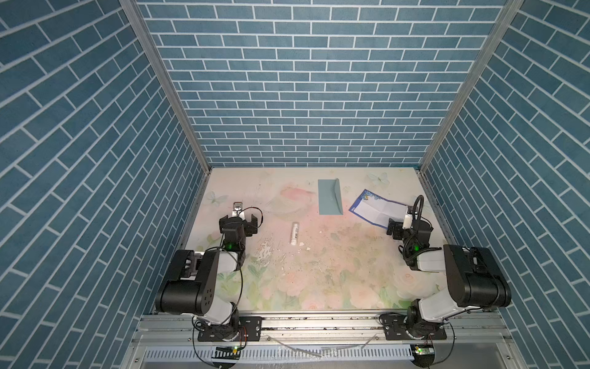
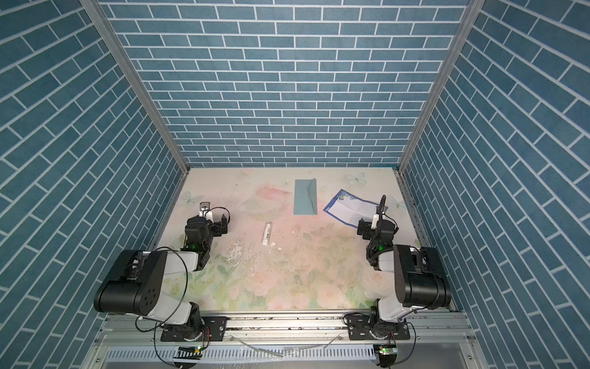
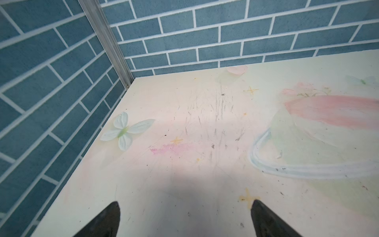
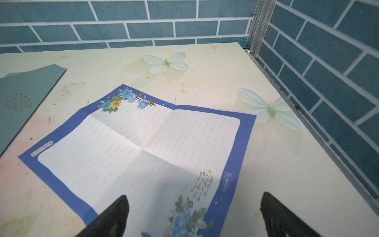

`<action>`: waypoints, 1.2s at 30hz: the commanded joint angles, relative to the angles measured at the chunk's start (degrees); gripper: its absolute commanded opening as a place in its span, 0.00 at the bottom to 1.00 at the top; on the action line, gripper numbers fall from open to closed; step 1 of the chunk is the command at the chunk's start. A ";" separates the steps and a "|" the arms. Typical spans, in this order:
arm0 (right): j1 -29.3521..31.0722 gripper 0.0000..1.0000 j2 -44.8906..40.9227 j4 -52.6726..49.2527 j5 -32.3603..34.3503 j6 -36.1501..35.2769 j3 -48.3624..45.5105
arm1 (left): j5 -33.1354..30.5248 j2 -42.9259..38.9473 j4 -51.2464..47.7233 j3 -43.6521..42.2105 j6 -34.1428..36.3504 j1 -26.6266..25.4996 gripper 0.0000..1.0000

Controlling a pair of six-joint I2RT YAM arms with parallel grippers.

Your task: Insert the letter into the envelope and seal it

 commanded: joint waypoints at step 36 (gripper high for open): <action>-1.23 0.94 -1.71 -2.29 -1.34 0.16 3.00 | -3.59 -1.22 -1.34 0.46 -1.28 0.32 1.00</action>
